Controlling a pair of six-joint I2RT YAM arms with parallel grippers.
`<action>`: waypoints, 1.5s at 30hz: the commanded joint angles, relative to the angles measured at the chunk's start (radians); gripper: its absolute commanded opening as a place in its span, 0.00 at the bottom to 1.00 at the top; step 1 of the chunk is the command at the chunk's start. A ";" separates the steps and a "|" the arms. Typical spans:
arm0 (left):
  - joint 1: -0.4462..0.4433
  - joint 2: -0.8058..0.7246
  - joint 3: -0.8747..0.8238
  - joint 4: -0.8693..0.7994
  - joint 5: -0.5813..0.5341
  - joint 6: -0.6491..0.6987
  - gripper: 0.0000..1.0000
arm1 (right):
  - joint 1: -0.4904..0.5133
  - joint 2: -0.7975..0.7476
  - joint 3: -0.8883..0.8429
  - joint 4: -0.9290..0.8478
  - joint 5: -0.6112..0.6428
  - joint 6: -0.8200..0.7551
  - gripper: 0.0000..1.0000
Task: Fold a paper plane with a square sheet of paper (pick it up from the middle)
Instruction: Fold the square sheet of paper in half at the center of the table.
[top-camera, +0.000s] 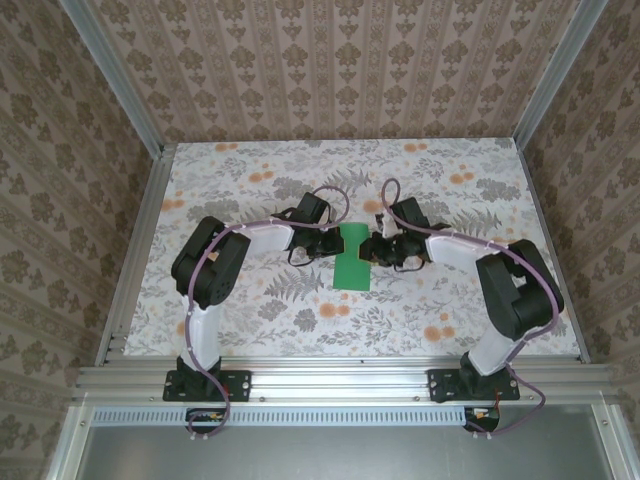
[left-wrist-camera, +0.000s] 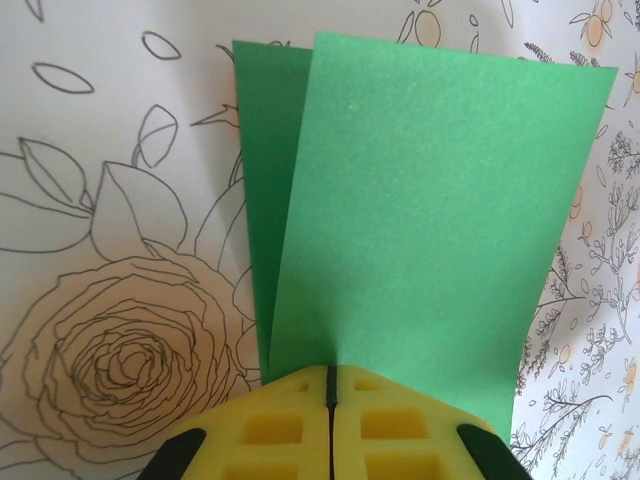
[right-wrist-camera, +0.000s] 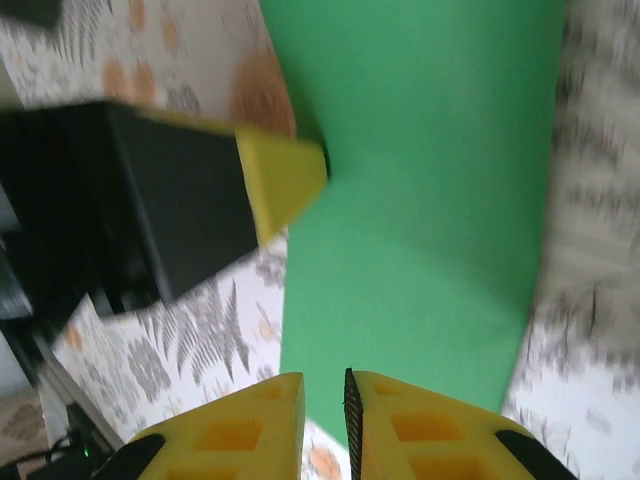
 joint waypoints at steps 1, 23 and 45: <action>-0.004 0.063 -0.022 -0.121 -0.078 0.035 0.07 | -0.012 0.106 0.088 0.003 0.010 0.010 0.20; -0.002 0.076 -0.004 -0.166 -0.090 0.056 0.07 | -0.083 0.209 0.148 0.129 -0.052 0.115 0.20; -0.002 0.085 0.005 -0.186 -0.090 0.073 0.07 | -0.093 0.305 0.303 0.069 0.011 0.112 0.20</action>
